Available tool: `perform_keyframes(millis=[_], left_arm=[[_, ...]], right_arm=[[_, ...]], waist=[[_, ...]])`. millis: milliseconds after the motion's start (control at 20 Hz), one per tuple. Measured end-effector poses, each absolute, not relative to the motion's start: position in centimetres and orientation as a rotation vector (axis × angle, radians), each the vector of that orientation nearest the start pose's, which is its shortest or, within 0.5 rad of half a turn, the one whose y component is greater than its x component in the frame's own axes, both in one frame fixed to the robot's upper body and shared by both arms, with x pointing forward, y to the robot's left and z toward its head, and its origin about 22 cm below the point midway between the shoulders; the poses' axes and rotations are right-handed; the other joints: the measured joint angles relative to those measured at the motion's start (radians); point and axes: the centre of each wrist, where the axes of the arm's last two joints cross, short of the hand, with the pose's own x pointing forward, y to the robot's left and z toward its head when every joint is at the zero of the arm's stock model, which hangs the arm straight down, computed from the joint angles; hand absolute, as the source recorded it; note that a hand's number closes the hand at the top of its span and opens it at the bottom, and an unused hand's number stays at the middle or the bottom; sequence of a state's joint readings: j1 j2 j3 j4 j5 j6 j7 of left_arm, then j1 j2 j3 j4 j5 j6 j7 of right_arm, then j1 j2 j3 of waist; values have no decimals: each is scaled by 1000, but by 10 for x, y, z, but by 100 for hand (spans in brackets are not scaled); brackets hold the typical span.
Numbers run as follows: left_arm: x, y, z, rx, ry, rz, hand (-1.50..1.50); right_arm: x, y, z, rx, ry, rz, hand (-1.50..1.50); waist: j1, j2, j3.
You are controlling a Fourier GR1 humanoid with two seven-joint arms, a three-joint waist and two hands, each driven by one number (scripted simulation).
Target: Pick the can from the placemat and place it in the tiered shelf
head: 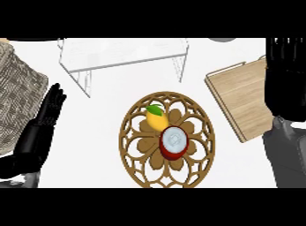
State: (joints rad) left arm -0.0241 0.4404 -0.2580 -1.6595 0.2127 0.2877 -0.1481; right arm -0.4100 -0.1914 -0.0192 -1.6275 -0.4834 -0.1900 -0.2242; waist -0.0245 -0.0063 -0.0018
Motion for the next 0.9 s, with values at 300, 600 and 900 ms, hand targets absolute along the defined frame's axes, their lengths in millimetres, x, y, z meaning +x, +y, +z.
perform_keyframes(millis=[300, 600, 900], left_arm=[[245, 263, 44, 190, -1743, -120, 0], [253, 265, 46, 207, -1656, -21, 0], [256, 262, 49, 224, -1624, 16, 0]], right_arm=[[313, -166, 137, 585, -1996, 290, 150], [327, -136, 119, 709, -1682, 548, -150], [350, -151, 149, 886, -1610, 840, -150]], waist=[[80, 12, -2], [69, 15, 0], [48, 11, 2]])
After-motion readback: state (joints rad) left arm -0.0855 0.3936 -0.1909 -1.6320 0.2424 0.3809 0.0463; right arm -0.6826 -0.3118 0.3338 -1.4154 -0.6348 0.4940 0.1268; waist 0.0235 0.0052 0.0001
